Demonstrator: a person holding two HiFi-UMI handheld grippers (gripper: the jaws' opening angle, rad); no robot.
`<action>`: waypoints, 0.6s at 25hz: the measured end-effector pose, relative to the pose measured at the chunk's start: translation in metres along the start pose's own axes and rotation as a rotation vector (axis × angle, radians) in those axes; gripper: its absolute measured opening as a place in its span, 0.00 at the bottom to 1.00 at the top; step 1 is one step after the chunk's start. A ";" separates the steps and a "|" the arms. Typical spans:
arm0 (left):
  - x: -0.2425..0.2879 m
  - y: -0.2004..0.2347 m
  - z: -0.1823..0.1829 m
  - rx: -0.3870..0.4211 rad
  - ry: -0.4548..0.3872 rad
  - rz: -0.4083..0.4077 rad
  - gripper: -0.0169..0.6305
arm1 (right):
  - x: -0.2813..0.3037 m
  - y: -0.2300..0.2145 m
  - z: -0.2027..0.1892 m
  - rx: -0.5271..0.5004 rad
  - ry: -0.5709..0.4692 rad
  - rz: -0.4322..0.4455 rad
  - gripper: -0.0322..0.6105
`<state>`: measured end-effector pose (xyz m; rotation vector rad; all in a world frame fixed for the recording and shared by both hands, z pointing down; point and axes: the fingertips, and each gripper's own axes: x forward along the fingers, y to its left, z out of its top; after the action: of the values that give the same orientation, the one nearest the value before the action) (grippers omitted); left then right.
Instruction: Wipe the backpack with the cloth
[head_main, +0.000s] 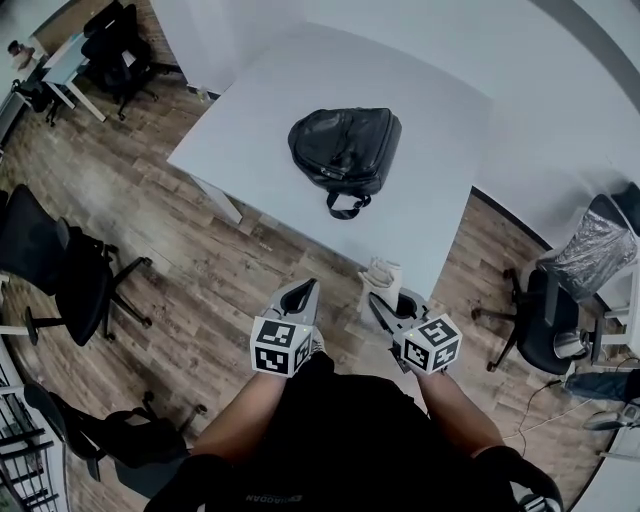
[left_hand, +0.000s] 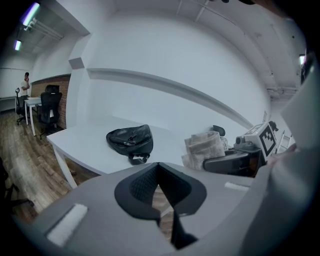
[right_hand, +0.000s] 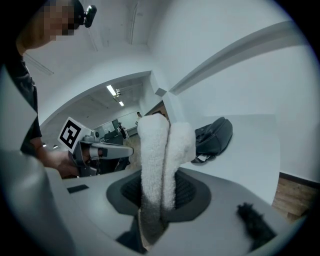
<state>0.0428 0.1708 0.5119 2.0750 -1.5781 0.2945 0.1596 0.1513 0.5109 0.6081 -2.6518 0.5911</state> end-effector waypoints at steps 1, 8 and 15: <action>-0.001 0.006 0.003 -0.003 -0.005 0.001 0.04 | 0.004 0.001 0.003 -0.007 0.003 -0.004 0.20; -0.011 0.049 0.019 0.013 -0.033 0.004 0.04 | 0.034 0.007 0.034 -0.051 -0.016 -0.028 0.20; -0.017 0.076 0.025 -0.005 -0.049 0.014 0.04 | 0.052 0.020 0.062 -0.067 -0.060 -0.027 0.20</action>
<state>-0.0372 0.1573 0.5030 2.0832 -1.6206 0.2467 0.0914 0.1217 0.4736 0.6509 -2.7027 0.4821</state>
